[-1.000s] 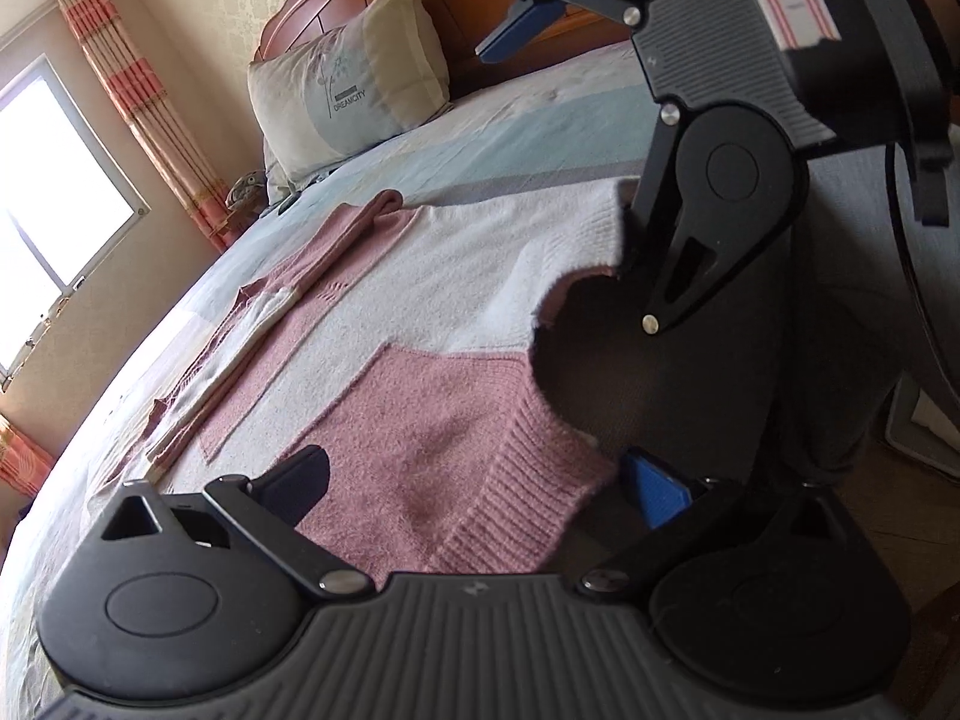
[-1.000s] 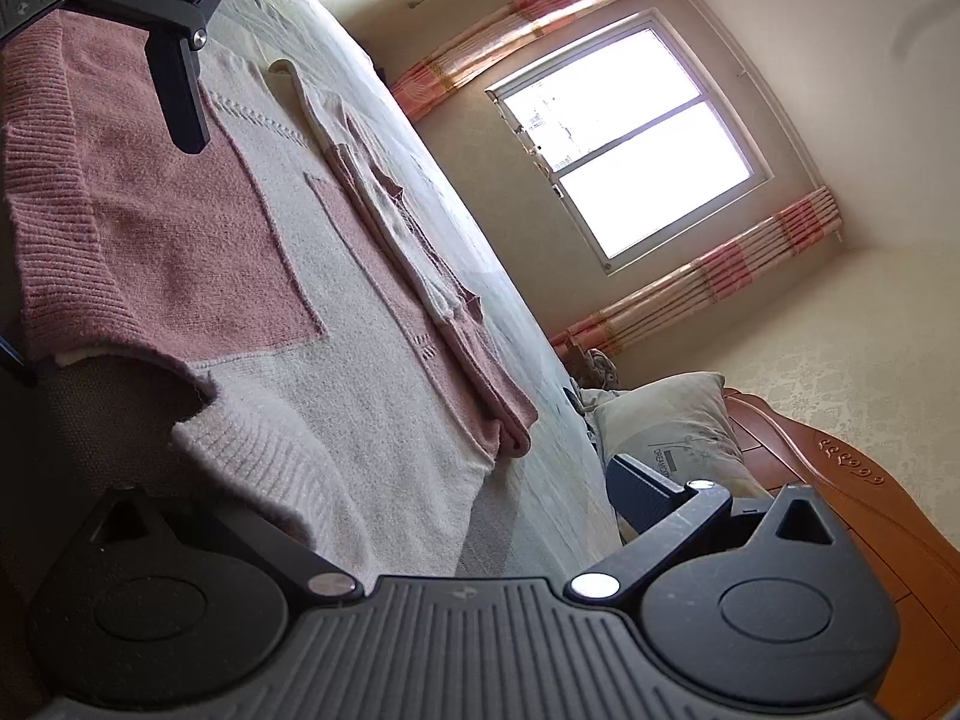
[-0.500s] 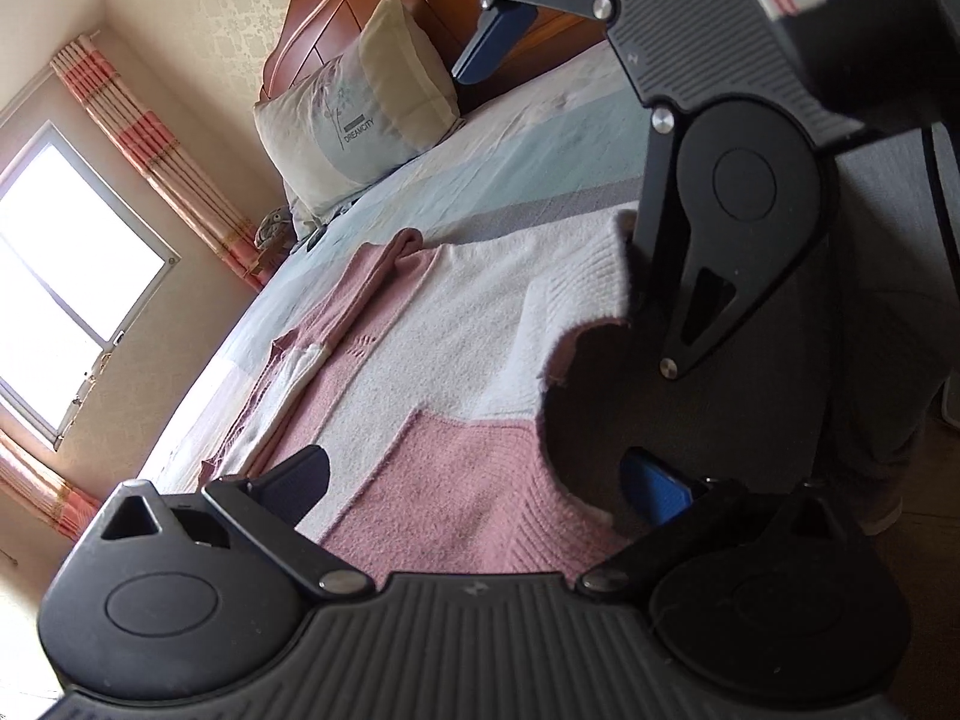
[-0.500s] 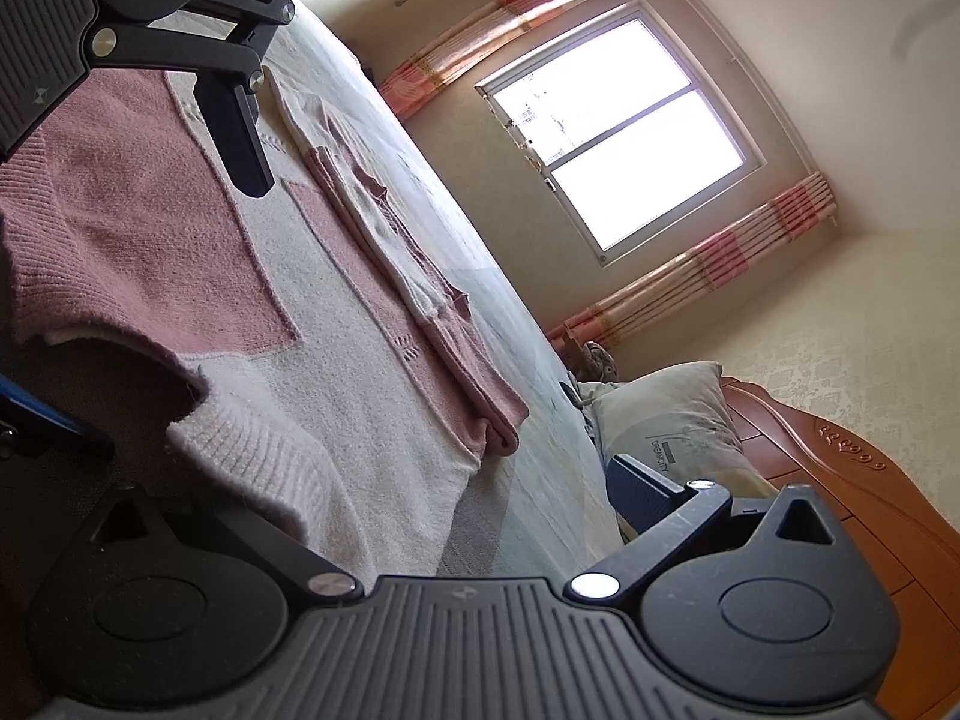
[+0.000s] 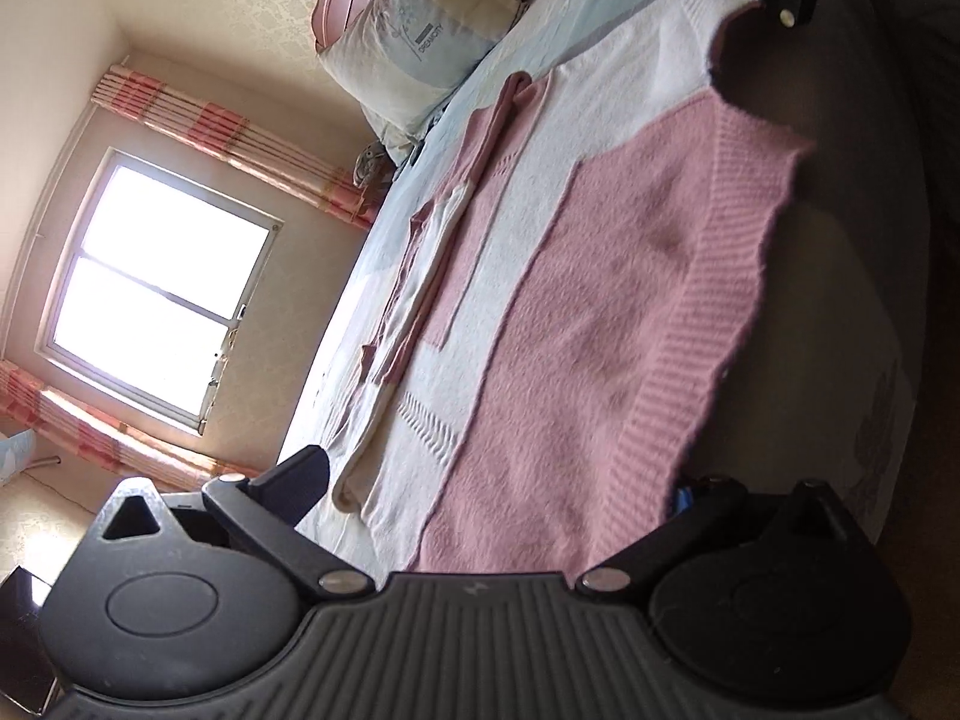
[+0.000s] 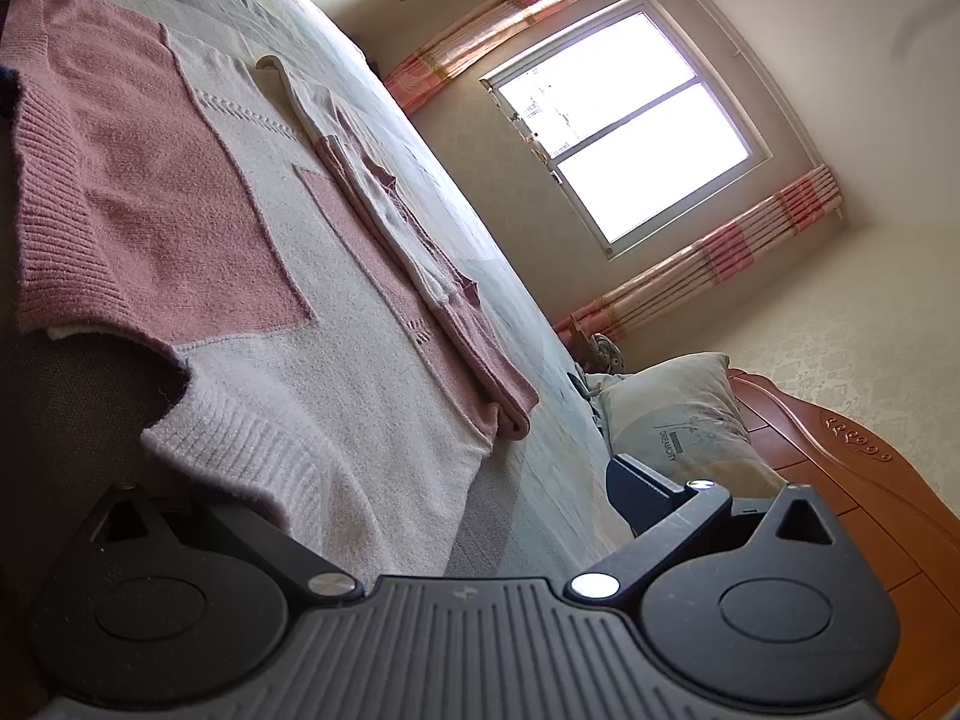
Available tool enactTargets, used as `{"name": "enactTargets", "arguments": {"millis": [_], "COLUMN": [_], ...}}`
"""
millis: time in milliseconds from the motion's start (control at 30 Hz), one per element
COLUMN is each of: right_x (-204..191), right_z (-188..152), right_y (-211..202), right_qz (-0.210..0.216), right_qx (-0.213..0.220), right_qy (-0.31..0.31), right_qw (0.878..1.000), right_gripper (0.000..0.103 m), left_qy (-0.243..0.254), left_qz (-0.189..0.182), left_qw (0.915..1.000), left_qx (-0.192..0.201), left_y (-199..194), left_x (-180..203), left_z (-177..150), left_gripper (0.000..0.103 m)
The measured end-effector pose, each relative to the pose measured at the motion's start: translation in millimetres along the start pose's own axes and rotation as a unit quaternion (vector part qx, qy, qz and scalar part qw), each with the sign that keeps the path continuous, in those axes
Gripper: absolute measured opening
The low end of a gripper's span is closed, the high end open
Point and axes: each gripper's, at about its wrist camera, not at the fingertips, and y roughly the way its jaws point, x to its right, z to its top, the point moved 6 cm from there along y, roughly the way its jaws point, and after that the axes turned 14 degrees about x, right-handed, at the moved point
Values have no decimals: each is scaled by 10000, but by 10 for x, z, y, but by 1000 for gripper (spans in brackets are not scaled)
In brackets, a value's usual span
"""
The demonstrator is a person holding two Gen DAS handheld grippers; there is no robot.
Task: Fold clothes
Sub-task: 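Close the left tool on the pink hem while the right tool closes on the cream hem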
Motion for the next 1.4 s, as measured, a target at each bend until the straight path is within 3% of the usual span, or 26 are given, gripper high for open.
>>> {"name": "enactTargets", "arguments": {"millis": [133, 267, 467, 567, 733, 867, 967, 1067, 1200, 1333, 1400], "right_x": [-37, -162, -343, -269, -225, -355, -391, -342, -326, -432, -406], "right_z": [-24, 11, 38, -42, -88, -39, -35, -33, 31, 49, 21], "right_y": [-21, -34, -84, -93, -88, -159, -206, -165, -128, -202, -221], "right_qz": [68, 243, 351, 327, 246, 214, 268, 213, 200, 337, 400], "right_qx": [-49, -18, 178, 42, -182, -11, 48, -30, -155, 38, 38], "right_qy": [-20, -152, -610, -656, -641, -1119, -1295, -1217, -771, -1079, -981], "right_qw": [10000, 9996, 9974, 9973, 9975, 9935, 9912, 9923, 9967, 9936, 9944], "right_gripper": [103, 103, 103, 103, 103, 101, 96, 97, 98, 90, 90], "left_qy": [749, 1234, 1575, 1465, 1818, 2064, 2070, 1441, 1575, 1302, 1140], "left_qz": [358, 480, 346, 262, 215, 299, 310, 380, 345, 299, 283], "left_qw": [9964, 9912, 9869, 9888, 9831, 9779, 9776, 9888, 9867, 9907, 9928], "left_qx": [-188, -78, -5, -69, -3, 150, 222, 0, 226, 247, 231], "left_y": [38, 71, 92, 123, 160, 148, 175, 269, 247, 233, 201], "left_x": [26, 129, 119, 78, 150, 234, 232, 99, 173, 159, 173], "left_z": [-195, -148, -204, -252, -217, -205, -193, -188, -148, -167, -187], "left_gripper": [103, 103, 103, 102, 102, 102, 103, 103, 102, 102, 93]}}
